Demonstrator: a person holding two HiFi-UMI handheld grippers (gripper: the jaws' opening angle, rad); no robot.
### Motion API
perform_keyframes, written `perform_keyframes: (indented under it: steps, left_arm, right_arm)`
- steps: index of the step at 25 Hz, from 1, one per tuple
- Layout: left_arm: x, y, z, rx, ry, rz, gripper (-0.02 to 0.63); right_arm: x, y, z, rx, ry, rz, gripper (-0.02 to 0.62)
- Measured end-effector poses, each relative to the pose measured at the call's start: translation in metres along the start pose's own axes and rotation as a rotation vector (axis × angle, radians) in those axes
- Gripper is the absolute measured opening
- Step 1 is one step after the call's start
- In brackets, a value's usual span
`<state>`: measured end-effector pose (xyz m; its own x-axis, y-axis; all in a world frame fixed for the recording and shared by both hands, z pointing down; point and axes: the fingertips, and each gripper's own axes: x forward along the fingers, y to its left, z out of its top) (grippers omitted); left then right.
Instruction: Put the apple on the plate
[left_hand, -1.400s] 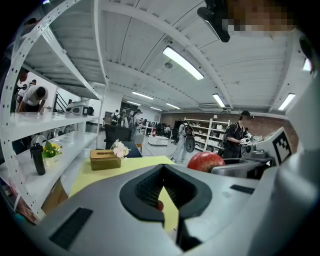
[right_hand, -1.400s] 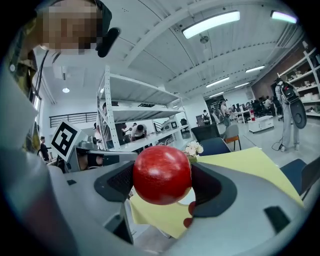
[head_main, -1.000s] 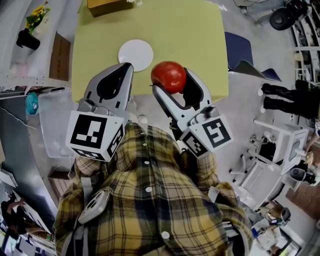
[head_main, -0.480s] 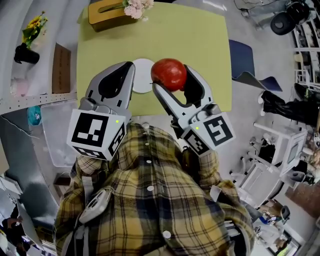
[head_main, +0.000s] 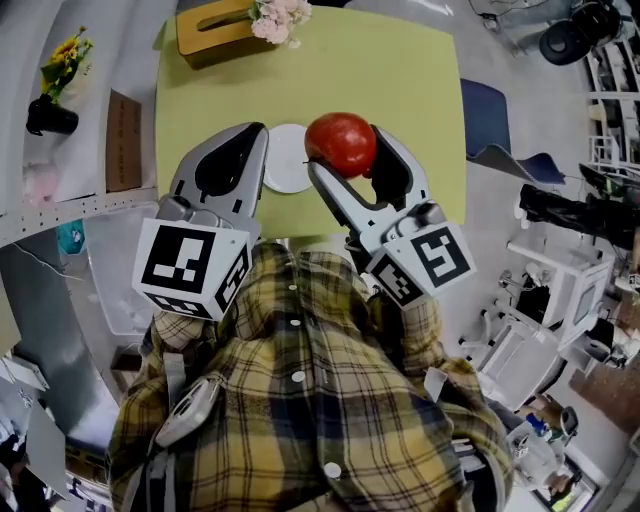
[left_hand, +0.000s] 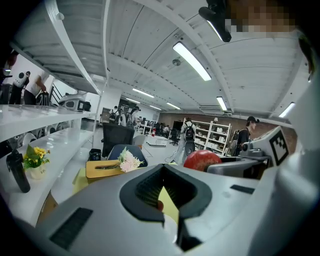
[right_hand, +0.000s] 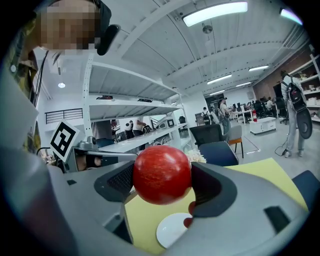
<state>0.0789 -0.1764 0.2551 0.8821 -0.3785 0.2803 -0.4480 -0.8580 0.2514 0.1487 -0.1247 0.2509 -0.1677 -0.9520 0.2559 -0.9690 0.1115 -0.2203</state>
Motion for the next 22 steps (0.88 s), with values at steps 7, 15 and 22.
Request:
perform_keyframes:
  steps: [7,15,22]
  left_arm:
    - [-0.005,0.006,0.0,-0.026,-0.023,0.093,0.006]
    - [-0.001,0.013,-0.005,-0.059,-0.034,0.199,0.005]
    - [-0.006,0.013,-0.013,-0.082,-0.031,0.262,0.005]
  right_arm:
    - [0.005,-0.007,0.003,-0.026,0.021,0.072,0.344]
    - [0.021,-0.012,0.004,-0.061,0.052,0.185,0.345]
    - [0.023,-0.017,-0.003,-0.067,0.078,0.237,0.345]
